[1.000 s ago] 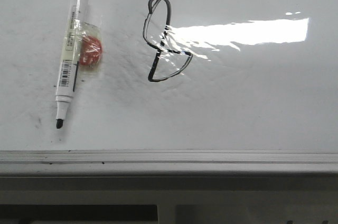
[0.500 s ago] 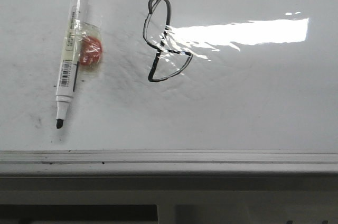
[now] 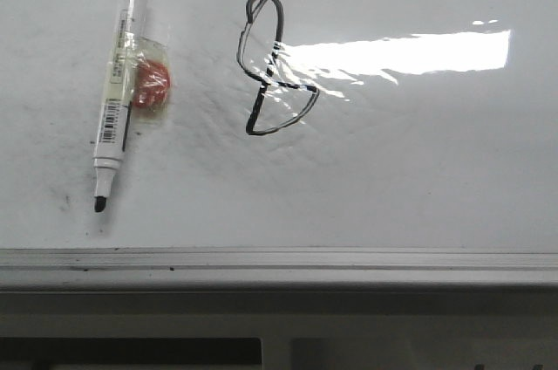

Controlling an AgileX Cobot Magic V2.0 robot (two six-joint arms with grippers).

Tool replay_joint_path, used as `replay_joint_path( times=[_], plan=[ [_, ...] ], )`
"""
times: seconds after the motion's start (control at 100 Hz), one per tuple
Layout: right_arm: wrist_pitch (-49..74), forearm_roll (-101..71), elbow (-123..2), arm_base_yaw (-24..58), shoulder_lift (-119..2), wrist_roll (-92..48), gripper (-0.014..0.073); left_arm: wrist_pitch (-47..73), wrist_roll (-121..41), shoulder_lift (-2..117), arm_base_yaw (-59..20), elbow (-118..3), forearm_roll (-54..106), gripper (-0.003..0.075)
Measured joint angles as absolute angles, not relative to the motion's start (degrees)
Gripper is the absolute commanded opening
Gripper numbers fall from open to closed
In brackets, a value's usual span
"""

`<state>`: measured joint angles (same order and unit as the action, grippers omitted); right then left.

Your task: Write number 8 on whiteboard

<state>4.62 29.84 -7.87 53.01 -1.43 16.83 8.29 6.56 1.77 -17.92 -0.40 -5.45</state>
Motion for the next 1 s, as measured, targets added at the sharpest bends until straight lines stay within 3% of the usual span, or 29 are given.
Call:
replay_joint_path(
  times=[0.41, 1.0],
  plan=[
    [4.7, 29.8, -7.9, 53.0, -1.4, 16.8, -0.0069, 18.9, 6.6, -0.3, -5.0, -0.4, -3.2, -0.002],
    [4.7, 29.8, -7.9, 53.0, -1.4, 16.8, -0.0069, 19.2, 6.7, -0.3, -2.3, -0.4, -3.1, -0.002]
  ],
)
